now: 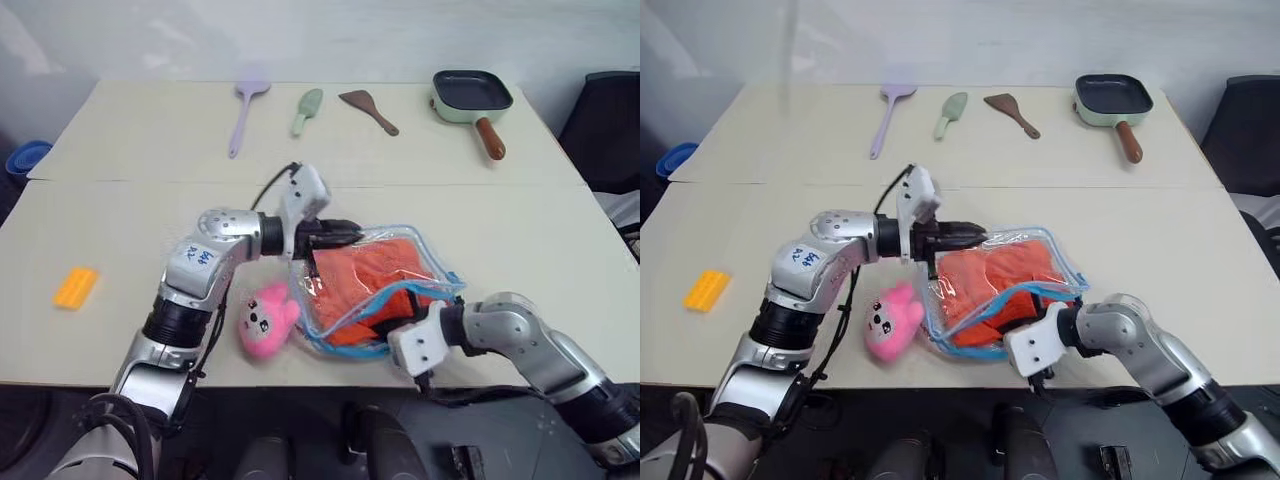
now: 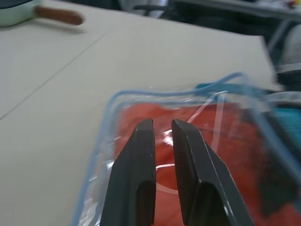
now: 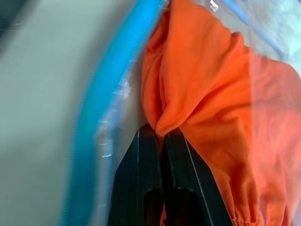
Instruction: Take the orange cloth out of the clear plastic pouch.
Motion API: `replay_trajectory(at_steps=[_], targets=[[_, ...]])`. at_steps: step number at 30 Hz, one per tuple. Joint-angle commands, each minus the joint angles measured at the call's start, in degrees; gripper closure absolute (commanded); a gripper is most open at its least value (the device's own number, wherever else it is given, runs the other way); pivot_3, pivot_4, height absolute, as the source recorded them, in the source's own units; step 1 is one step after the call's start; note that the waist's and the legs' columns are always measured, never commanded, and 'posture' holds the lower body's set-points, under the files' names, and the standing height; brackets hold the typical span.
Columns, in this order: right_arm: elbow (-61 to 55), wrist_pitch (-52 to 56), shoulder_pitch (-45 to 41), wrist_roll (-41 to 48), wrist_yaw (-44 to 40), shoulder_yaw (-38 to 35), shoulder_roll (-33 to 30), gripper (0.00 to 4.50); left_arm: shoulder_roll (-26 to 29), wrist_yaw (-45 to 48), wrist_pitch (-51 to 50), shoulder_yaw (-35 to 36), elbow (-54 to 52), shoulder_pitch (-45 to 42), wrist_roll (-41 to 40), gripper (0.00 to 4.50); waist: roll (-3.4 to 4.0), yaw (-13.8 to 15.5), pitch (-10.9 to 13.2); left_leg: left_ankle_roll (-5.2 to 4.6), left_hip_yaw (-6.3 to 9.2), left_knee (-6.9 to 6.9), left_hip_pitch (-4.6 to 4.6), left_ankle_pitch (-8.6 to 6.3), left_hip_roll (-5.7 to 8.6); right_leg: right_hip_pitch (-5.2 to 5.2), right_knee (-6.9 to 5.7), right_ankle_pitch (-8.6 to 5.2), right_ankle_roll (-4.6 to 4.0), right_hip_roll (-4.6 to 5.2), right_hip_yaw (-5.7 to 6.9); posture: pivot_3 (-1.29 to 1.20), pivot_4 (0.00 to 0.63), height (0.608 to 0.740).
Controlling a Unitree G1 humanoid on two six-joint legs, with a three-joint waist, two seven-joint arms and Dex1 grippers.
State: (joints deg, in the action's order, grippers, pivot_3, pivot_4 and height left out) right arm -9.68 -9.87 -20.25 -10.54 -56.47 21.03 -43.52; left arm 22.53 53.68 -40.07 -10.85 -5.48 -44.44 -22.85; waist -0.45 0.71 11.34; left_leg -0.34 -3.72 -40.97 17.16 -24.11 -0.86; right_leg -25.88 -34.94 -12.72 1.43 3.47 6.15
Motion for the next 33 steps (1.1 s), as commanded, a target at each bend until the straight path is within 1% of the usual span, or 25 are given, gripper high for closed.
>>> replay_trajectory(at_steps=[1,2,4,6,8,12,13,17,20,26,29,32,33], targets=[[3.32,6.29,-0.47,-2.52,2.43,-0.65,1.99,4.46,2.85,3.59,-1.63,0.74,-4.06,0.16,-2.99,3.86,0.01,-0.14,0.0,0.01,0.01,0.01,-0.01,0.0,0.0,0.07,-0.01,-0.01,-0.02,0.0,-0.01,0.0,0.15,0.74],[3.75,7.14,-0.73,-3.18,3.25,-0.6,2.6,4.46,3.99,3.56,-1.23,-0.02,-4.09,0.26,-1.81,3.86,0.01,-0.21,0.0,0.05,0.02,0.03,-0.03,-0.02,-0.02,0.2,-0.01,-0.03,-0.06,-0.01,-0.01,0.0,0.15,0.74],[4.72,7.68,-1.08,-4.47,4.62,-0.3,3.32,4.5,5.84,3.2,-0.23,-1.18,-3.68,0.53,0.32,3.48,0.01,-0.39,0.0,0.05,0.04,0.03,-0.05,-0.02,-0.02,0.21,0.0,-0.04,-0.06,0.0,-0.01,0.0,0.15,0.74],[5.31,7.61,-1.08,-5.53,5.53,0.02,3.52,4.5,8.22,3.88,1.63,-2.81,-4.85,1.26,2.39,2.99,0.01,-0.47,0.0,0.05,0.06,0.03,-0.05,-0.02,-0.01,0.22,0.0,-0.04,-0.06,0.01,-0.01,0.0,0.15,0.74],[5.5,7.52,-0.91,-5.93,6.01,0.21,3.59,4.5,9.42,3.15,1.92,-3.72,-6.67,1.95,3.7,2.37,0.01,-0.47,0.0,0.05,0.08,0.03,-0.06,-0.02,-0.01,0.22,0.01,-0.04,-0.06,0.01,0.01,0.0,0.15,0.74],[4.62,7.29,0.03,-6.07,6.17,0.56,3.29,4.5,10.16,2.17,-1.57,-4.04,-11.83,3.58,2.58,1.05,0.01,-0.35,0.0,0.05,0.14,0.0,-0.07,-0.03,-0.01,0.22,0.03,-0.04,-0.06,0.02,0.03,0.0,0.15,0.74],[4.3,7.09,0.3,-6.11,6.03,0.66,3.08,4.5,9.93,1.64,-2.61,-3.97,-12.54,3.68,2.33,0.77,0.01,-0.33,0.0,0.05,0.15,0.0,-0.06,-0.03,-0.01,0.22,0.03,-0.04,-0.06,0.02,0.03,0.0,0.15,0.74],[3.71,6.75,1.12,-6.34,5.94,0.7,2.54,4.5,7.86,-0.21,-6.75,-2.79,-13.94,2.94,0.07,0.77,0.01,-0.19,0.0,0.03,0.14,0.02,-0.02,-0.03,-0.01,0.25,0.04,-0.04,-0.06,0.01,0.02,0.0,0.15,0.74],[4.05,6.43,1.22,-6.65,6.07,0.68,2.48,4.5,7.86,-0.22,-8.1,-2.97,-14.48,2.62,-0.6,0.77,0.01,-0.17,0.0,0.02,0.14,0.01,-0.02,-0.04,-0.01,0.26,0.05,-0.04,-0.06,0.01,0.02,0.0,0.15,0.74],[4.08,6.31,0.91,-6.73,6.16,0.67,2.68,4.5,9.85,-2.01,-6.15,-8.04,-13.22,2.48,5.28,0.77,0.01,-0.1,0.0,0.02,0.14,0.03,-0.02,-0.04,-0.01,0.26,0.08,-0.05,-0.05,0.01,0.02,0.0,0.15,0.74],[3.52,5.88,1.43,-6.82,5.95,0.73,2.24,4.5,10.85,-0.92,-1.91,-11.43,-11.01,3.0,8.79,0.77,0.01,-0.09,0.0,0.02,0.14,0.03,-0.02,-0.04,-0.01,0.26,0.08,-0.05,-0.06,0.01,0.02,0.0,0.15,0.74],[3.27,5.75,1.7,-7.04,5.91,0.73,2.06,4.5,9.7,-0.27,-0.74,-11.97,-9.45,2.68,8.87,1.34,0.01,0.12,0.0,0.01,0.14,0.04,-0.02,-0.05,-0.01,0.26,0.09,-0.05,-0.06,0.01,0.02,0.0,0.15,0.74],[3.24,5.77,1.74,-7.12,5.9,0.69,2.11,4.5,9.49,-0.02,-0.55,-12.0,-9.21,2.44,8.75,1.65,0.01,0.18,0.0,0.0,0.14,0.03,-0.01,-0.05,-0.01,0.26,0.1,-0.05,-0.06,0.01,0.02,0.0,0.15,0.74]])
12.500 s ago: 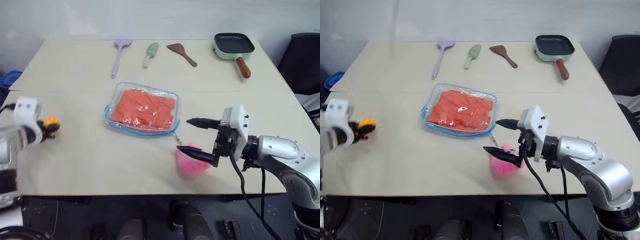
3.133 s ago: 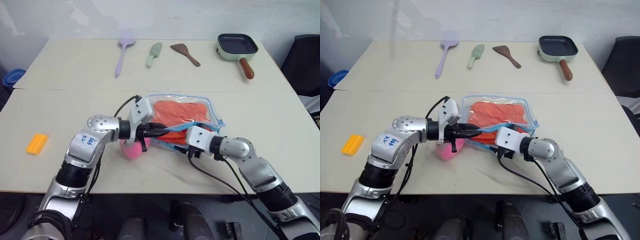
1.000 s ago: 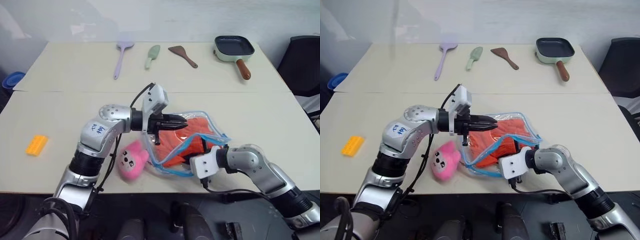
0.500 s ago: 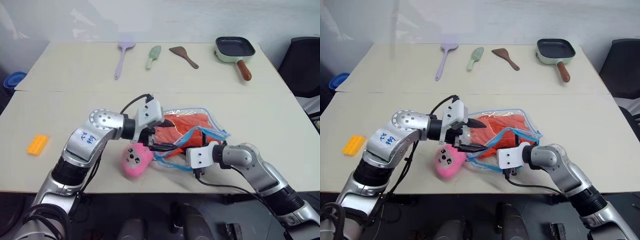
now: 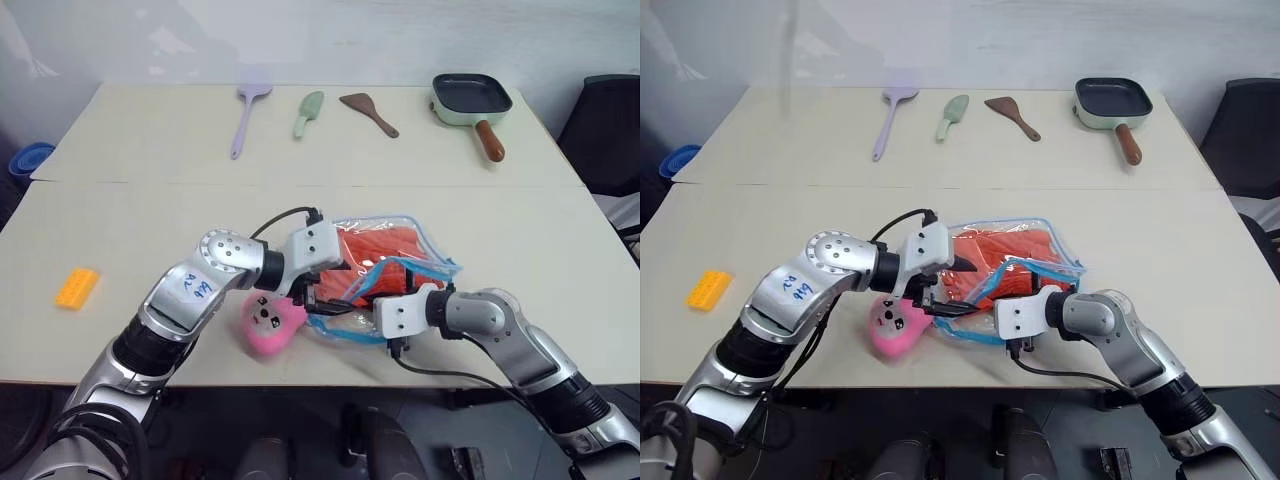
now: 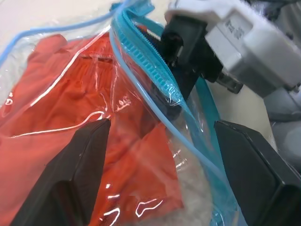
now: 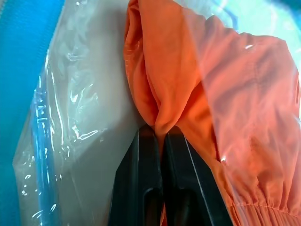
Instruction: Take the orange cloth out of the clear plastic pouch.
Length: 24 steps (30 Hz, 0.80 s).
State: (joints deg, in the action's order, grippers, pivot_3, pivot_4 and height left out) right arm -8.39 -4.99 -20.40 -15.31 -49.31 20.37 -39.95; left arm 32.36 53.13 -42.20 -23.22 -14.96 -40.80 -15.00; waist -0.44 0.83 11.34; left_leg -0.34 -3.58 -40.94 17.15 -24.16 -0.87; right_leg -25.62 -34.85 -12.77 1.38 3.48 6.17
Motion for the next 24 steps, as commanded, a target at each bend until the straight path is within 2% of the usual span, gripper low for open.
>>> replay_trajectory(at_steps=[1,6,9,17,22,24], targets=[[1.95,0.94,1.88,-2.43,-1.29,1.33,-1.35,4.5,-0.43,0.76,1.8,0.37,0.47,-1.34,0.88,1.98,0.0,0.1,0.0,-0.01,0.0,0.0,0.01,0.0,0.0,0.0,0.0,0.0,0.0,0.0,0.0,0.0,0.15,0.74],[1.83,0.25,1.7,-3.45,-1.12,1.54,-1.16,4.5,-2.06,0.56,2.57,0.73,2.83,-3.15,1.28,3.5,0.0,0.3,0.0,-0.03,-0.01,0.0,0.0,-0.01,0.0,0.0,0.0,0.0,0.0,0.0,0.0,0.0,0.15,0.74],[1.79,-1.33,1.46,-5.37,-0.98,2.34,-1.34,4.5,-5.27,-0.72,1.53,2.32,4.77,-4.99,0.07,4.42,0.0,0.43,0.0,-0.06,-0.03,-0.01,0.01,-0.02,0.01,0.02,0.01,0.0,0.01,0.0,0.0,0.0,0.15,0.74],[2.11,-8.23,0.82,-11.67,-0.51,5.52,-1.49,4.5,-8.81,-2.45,3.61,3.0,10.79,-8.49,2.39,4.48,0.0,0.22,0.0,-0.05,-0.04,0.03,-0.01,-0.02,-0.01,0.02,0.01,0.0,0.01,-0.05,0.0,0.0,0.15,0.74],[-2.93,-10.26,3.81,-10.77,-1.24,2.99,-3.9,4.5,-7.14,-3.9,13.47,-0.48,16.5,-8.26,10.54,4.48,0.0,0.49,0.0,-0.05,-0.03,0.06,0.0,-0.02,-0.02,0.01,0.07,0.0,0.01,-0.05,0.02,0.0,0.15,0.74],[-6.77,-9.76,5.93,-7.41,-2.44,0.8,-5.45,4.5,-6.35,-4.38,18.18,-1.74,19.05,-7.69,13.76,4.48,0.0,0.63,0.0,-0.05,0.0,0.08,0.0,-0.02,-0.02,0.01,0.13,0.0,0.01,-0.04,0.07,0.0,0.15,0.74]])
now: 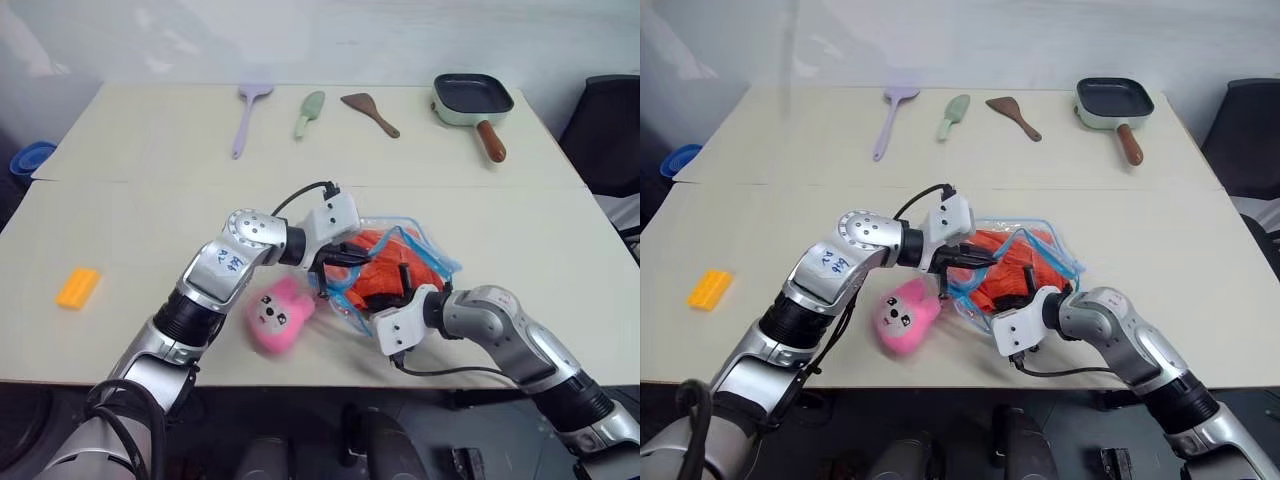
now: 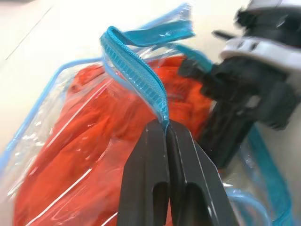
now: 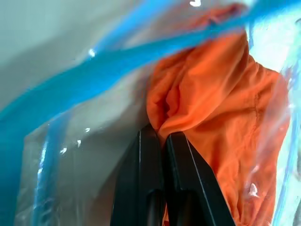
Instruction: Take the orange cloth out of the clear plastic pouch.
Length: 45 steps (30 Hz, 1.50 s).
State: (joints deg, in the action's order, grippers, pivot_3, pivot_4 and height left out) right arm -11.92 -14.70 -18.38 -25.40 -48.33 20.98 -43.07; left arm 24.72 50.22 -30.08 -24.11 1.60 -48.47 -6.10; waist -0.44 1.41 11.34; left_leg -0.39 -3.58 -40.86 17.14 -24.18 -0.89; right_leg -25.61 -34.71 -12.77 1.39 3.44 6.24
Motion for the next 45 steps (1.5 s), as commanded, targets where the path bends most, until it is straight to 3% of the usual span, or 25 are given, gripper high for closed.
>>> replay_trajectory(at_steps=[1,9,16,19,21,26,35,45], targets=[[-5.15,-0.74,5.07,4.58,-4.05,-0.87,-3.45,4.5,1.27,-1.77,7.2,-0.87,3.44,0.12,5.64,4.48,0.0,0.09,0.0,0.0,0.02,0.0,-0.01,0.0,0.0,-0.01,0.03,0.0,0.0,0.0,0.02,0.0,0.15,0.74],[-10.47,-9.73,11.12,10.91,-7.23,-4.98,-13.06,4.5,-1.49,-5.66,12.61,0.92,11.38,-1.73,9.06,4.48,0.0,0.07,0.02,-0.07,0.06,0.01,0.03,-0.03,0.0,0.0,0.17,0.03,0.06,-0.01,0.11,0.0,0.15,0.74],[-11.81,-12.04,22.9,17.82,-7.99,-18.83,-23.05,4.5,1.6,-10.22,25.76,1.15,21.95,-4.26,16.21,4.48,0.0,0.19,0.07,-0.12,0.03,0.06,0.04,-0.06,0.01,0.01,0.22,0.05,0.08,0.0,0.1,0.0,0.15,0.74],[-13.22,-1.9,24.05,25.21,-4.13,-25.27,-18.71,4.5,-0.5,-6.52,23.63,3.37,18.36,-2.67,10.91,4.48,-0.08,-0.15,0.11,-0.13,-0.1,0.24,0.01,-0.06,-0.03,0.06,0.25,0.05,0.09,-0.02,0.02,0.0,0.15,0.74],[-13.83,0.52,24.73,27.09,-4.12,-27.59,-17.79,4.5,-0.75,-6.36,24.12,2.97,16.37,-1.66,11.91,4.48,-0.02,0.0,0.15,-0.11,-0.09,0.25,0.0,-0.04,-0.05,0.04,0.21,0.05,0.08,-0.03,0.04,0.0,0.15,0.74],[-9.91,-5.88,31.84,23.73,-7.39,-33.77,-20.43,4.5,0.14,-9.9,28.99,2.78,21.01,-2.64,17.28,4.48,-0.01,0.54,0.16,-0.13,-0.03,0.27,0.02,-0.04,-0.01,0.03,0.34,0.06,0.11,0.0,0.1,0.0,0.15,0.74],[1.14,-12.5,37.24,19.88,-5.73,-42.27,-20.18,4.5,1.25,-9.26,35.33,4.32,27.81,-5.76,17.81,4.48,-0.02,0.17,0.16,-0.23,-0.19,0.42,0.03,-0.04,0.04,0.04,0.45,0.13,0.21,-0.01,0.0,0.0,0.15,0.74],[7.36,-3.29,39.4,16.69,4.34,-53.11,-13.51,4.5,1.45,-5.89,39.46,4.87,23.88,-2.09,17.19,4.48,-0.01,0.17,0.16,-0.18,-0.27,0.66,-0.01,0.02,0.04,0.03,0.56,0.13,0.22,-0.01,-0.06,0.0,0.15,0.74]])
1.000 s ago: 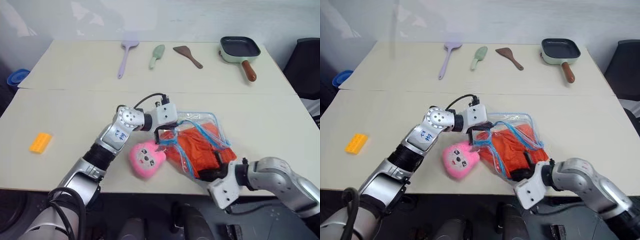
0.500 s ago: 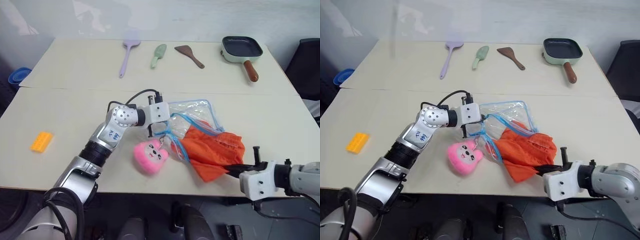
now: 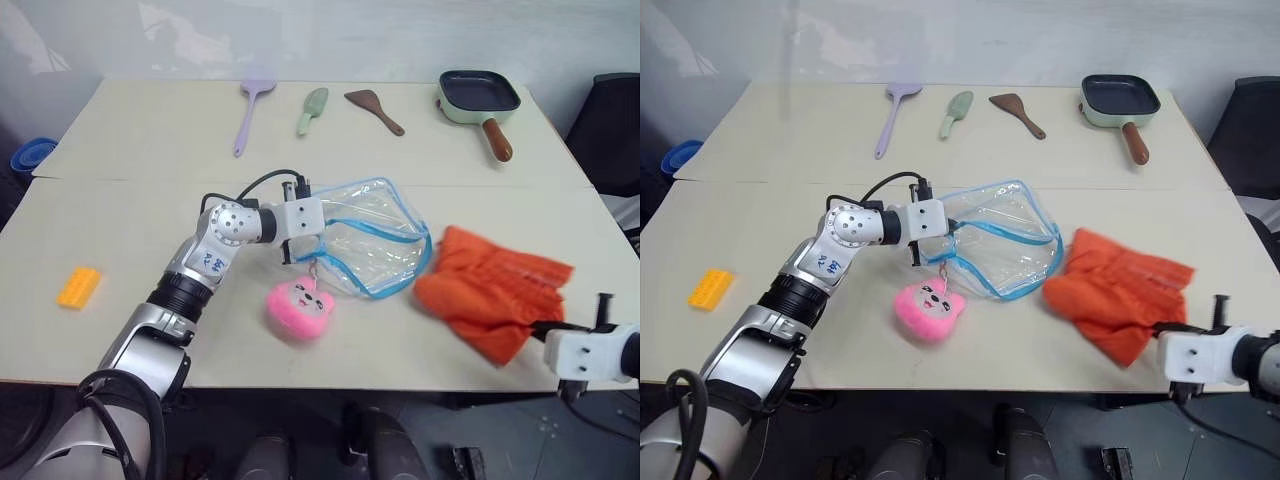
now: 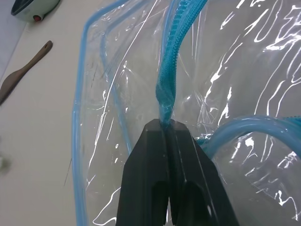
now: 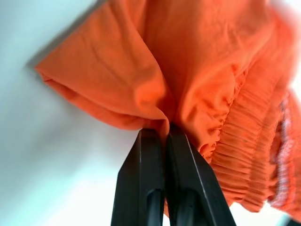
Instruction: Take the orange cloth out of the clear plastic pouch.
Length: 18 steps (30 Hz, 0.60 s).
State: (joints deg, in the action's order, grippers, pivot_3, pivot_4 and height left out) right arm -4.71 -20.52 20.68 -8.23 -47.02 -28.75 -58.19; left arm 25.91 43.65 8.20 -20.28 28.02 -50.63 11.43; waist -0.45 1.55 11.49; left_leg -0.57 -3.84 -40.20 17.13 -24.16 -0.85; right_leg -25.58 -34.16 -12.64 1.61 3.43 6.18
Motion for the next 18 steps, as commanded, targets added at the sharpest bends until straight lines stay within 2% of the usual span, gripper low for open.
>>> replay_trajectory(at_steps=[1,4,7,12,15,18], targets=[[-0.19,5.48,-0.04,-0.83,5.22,-3.85,3.43,4.5,0.23,1.35,1.8,1.01,-3.18,0.36,-0.63,4.48,0.0,0.04,0.0,0.01,0.01,0.0,0.0,0.01,0.0,0.0,-0.01,0.0,0.0,0.0,0.0,0.0,0.15,0.74],[-3.34,19.17,-3.32,0.51,10.81,-3.46,10.03,4.5,0.48,4.43,5.52,0.4,-5.13,1.28,-1.78,4.48,0.03,0.0,-0.01,0.03,0.01,0.01,-0.01,0.03,0.0,0.0,-0.01,0.0,0.0,0.01,-0.01,0.0,0.15,0.74],[-8.18,27.41,-6.71,3.74,11.87,1.31,16.23,4.5,1.7,11.25,9.01,-0.65,-9.65,3.57,-5.03,4.48,0.18,-0.24,-0.06,0.04,0.01,0.01,-0.03,0.03,-0.01,-0.01,-0.05,0.0,-0.01,0.03,-0.04,0.0,0.15,0.74],[-5.91,33.41,-14.59,2.71,15.54,7.7,20.17,4.5,3.38,21.39,6.55,-0.45,-16.66,7.12,-12.49,4.48,0.37,-0.59,-0.07,0.1,-0.05,0.02,-0.09,0.1,0.0,-0.03,-0.26,-0.02,-0.05,0.03,-0.1,0.0,0.15,0.74],[-2.72,34.99,-18.62,3.16,16.41,9.26,20.23,4.5,3.97,22.64,5.95,-0.12,-16.69,7.27,-12.3,4.48,0.44,-0.83,-0.08,0.06,-0.07,-0.01,-0.09,0.13,0.03,-0.04,-0.28,-0.02,-0.05,0.04,-0.13,0.0,0.15,0.74],[-2.52,35.84,-19.58,4.49,14.85,9.6,19.12,3.83,3.61,21.44,4.0,0.61,-15.61,6.79,-11.43,4.5,0.45,-0.21,-0.09,0.06,-0.02,0.01,-0.07,0.14,0.04,-0.05,-0.34,-0.02,-0.06,0.0,-0.08,0.0,0.15,0.74]])
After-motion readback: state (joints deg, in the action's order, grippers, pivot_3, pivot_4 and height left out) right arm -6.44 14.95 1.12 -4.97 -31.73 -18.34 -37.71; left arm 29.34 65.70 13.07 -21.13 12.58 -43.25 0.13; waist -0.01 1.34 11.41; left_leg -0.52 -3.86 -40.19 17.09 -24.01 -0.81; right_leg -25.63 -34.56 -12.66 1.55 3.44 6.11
